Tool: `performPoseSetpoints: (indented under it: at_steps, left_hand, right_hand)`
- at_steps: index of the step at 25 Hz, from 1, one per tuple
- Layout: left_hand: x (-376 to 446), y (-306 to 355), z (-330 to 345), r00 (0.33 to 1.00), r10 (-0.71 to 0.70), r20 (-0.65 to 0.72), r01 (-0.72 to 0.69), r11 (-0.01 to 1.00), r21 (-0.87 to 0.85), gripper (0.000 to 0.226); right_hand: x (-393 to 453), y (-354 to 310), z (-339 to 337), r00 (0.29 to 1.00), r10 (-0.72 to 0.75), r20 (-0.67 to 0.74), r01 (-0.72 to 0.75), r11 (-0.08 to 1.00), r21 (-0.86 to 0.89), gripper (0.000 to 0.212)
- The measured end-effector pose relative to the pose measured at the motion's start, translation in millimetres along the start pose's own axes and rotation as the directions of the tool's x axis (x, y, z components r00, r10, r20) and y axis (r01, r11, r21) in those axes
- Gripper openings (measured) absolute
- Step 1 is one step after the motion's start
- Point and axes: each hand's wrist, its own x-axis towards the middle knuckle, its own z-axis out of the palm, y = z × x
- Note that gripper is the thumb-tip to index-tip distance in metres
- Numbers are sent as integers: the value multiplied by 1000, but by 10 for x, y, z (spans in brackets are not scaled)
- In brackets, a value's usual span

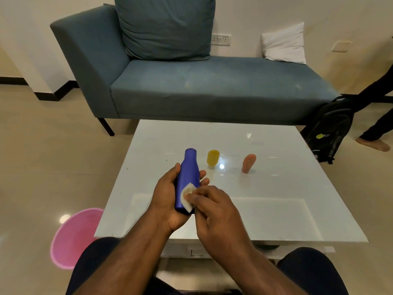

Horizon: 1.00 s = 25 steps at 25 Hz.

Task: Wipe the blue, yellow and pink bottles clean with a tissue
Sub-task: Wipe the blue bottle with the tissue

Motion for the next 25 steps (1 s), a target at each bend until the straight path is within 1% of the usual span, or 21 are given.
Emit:
performPoseSetpoints:
  at_steps: [2, 3, 4, 7, 9, 13, 14, 17, 18, 20, 22, 23, 25]
  left_hand:
    - [10, 11, 27, 999, 24, -29, -25, 1000, -14, 50]
    - [20, 15, 51, 998, 34, -44, -35, 999, -25, 49]
    - [34, 14, 76, 997, 45, -61, -47, 998, -31, 48]
    - [60, 27, 134, 992, 79, -102, -80, 997, -4, 51]
    - [69, 54, 118, 991, 89, -103, -89, 996, 8, 53]
    - [44, 77, 77, 992, 75, -104, -81, 995, -55, 52]
    - [50, 61, 84, 991, 71, -115, -79, 994, -69, 54]
    - [49, 22, 134, 993, 30, -115, -43, 993, -106, 60]
    - [39, 26, 146, 993, 26, -113, -39, 992, -122, 60]
    - [19, 54, 144, 990, 56, -130, -75, 987, -141, 52]
    - [-1, 69, 143, 984, 96, -153, -120, 981, -155, 43]
    - [-7, 65, 154, 983, 97, -158, -123, 978, -169, 42]
    - [-8, 25, 194, 987, 62, -147, -91, 976, -198, 45]
  right_hand:
    - [48, 61, -16, 997, 77, -23, -75, 994, 76, 24]
    - [74, 64, -21, 994, 108, -25, -105, 991, 87, 23]
    - [88, 34, -15, 994, 108, -27, -106, 992, 70, 23]
    - [69, -109, 44, 1000, -17, -13, 16, 999, -40, 30]
    - [76, -50, 44, 997, -75, -10, 74, 994, -83, 33]
    - [73, 99, 14, 994, -40, -98, 37, 999, -35, 33]
    - [63, 70, 45, 994, -54, -92, 49, 997, -55, 33]
    - [57, -7, 111, 986, -159, -47, 152, 980, -125, 34]
    - [83, 34, 93, 981, -184, -61, 175, 976, -130, 32]
    - [118, 162, 39, 973, -181, -142, 163, 979, -125, 29]
    - [129, 221, 5, 972, -109, -206, 94, 992, -83, 26]
    - [127, 206, 16, 972, -96, -214, 82, 994, -74, 25]
    - [114, 129, 66, 972, -135, -192, 118, 988, -98, 21]
